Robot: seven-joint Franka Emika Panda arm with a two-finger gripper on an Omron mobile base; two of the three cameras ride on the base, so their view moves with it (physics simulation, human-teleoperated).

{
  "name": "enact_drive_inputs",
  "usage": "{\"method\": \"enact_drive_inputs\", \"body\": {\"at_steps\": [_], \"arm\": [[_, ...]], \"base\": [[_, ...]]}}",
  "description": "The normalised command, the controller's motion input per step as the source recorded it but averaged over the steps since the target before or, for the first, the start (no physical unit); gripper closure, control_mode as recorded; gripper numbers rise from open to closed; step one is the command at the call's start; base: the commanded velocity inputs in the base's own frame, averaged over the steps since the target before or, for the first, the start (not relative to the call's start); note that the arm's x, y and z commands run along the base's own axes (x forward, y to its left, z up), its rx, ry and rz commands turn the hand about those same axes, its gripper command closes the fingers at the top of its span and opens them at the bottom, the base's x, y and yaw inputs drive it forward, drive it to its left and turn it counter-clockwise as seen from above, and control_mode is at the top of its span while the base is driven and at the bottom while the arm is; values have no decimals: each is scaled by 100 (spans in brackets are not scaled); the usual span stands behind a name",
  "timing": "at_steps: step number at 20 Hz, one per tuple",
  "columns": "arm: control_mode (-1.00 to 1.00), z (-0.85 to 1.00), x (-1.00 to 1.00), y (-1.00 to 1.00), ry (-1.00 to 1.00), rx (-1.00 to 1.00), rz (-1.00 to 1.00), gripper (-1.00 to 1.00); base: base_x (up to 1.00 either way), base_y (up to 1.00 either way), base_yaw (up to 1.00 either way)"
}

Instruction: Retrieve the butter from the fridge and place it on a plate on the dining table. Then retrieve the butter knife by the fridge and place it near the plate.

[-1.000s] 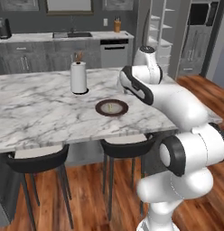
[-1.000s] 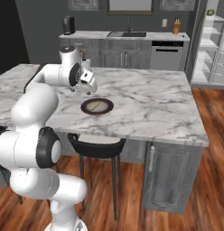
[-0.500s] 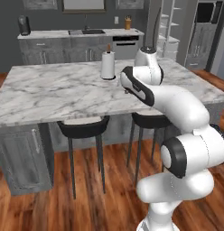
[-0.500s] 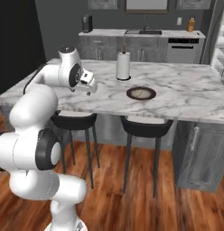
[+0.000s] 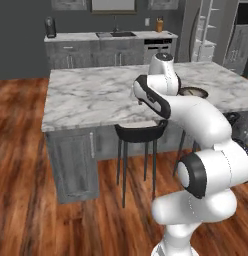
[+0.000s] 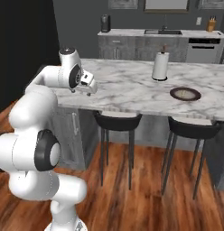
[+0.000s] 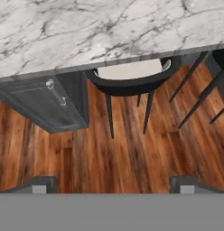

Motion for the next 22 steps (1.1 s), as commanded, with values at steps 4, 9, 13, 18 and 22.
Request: {"method": "enact_drive_inputs", "body": {"at_steps": [4, 9, 13, 18, 22], "arm": [[100, 0, 0, 0, 0, 0, 0, -100], [100, 0, 0, 0, 0, 0, 0, -100], [100, 0, 0, 0, 0, 0, 0, -100], [100, 0, 0, 0, 0, 0, 0, -100], [100, 0, 0, 0, 0, 0, 0, -100]], "base": [[-3, 100, 1], [0, 100, 0], [0, 100, 0], [29, 100, 0], [80, 100, -1]]}}
